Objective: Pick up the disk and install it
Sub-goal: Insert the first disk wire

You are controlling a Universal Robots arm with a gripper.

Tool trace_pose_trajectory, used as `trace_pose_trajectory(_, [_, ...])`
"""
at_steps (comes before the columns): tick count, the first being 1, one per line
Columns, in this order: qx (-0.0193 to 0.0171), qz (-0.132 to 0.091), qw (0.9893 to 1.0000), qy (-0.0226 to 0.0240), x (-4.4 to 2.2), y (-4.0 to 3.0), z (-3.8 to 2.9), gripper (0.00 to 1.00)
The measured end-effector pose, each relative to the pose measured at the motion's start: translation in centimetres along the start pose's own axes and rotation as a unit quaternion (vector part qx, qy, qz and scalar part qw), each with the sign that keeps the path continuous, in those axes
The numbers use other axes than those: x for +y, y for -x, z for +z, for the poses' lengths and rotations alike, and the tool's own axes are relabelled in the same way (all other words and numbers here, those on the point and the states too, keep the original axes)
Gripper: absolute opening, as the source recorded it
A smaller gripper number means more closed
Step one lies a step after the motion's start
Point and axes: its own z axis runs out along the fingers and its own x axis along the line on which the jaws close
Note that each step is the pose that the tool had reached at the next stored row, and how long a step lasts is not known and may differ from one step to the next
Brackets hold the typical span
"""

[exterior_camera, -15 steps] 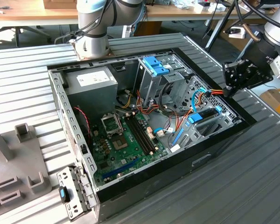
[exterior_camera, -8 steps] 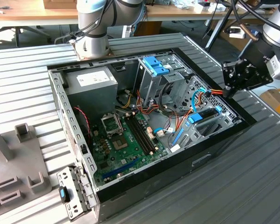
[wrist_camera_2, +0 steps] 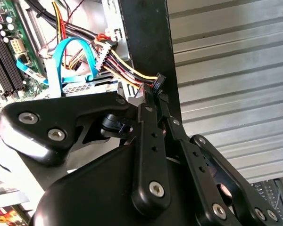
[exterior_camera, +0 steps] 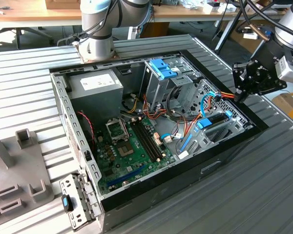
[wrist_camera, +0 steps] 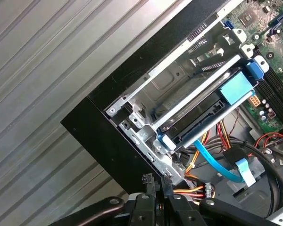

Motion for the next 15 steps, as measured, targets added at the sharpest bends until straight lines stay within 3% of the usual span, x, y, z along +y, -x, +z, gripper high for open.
trace_pose_trajectory(5, [0.0057,0.049,0.9988,0.0011,0.04,0.05,-0.05,0.16])
trace_pose_trajectory(12, [0.0104,0.086,0.9962,0.0017,0.06,0.08,-0.1,0.16])
trace_pose_trajectory(14, [0.0124,0.103,0.9946,0.0021,0.07,0.09,-0.1,0.16])
trace_pose_trajectory(15, [0.0141,0.117,0.993,0.0024,0.07,0.09,-0.1,0.16])
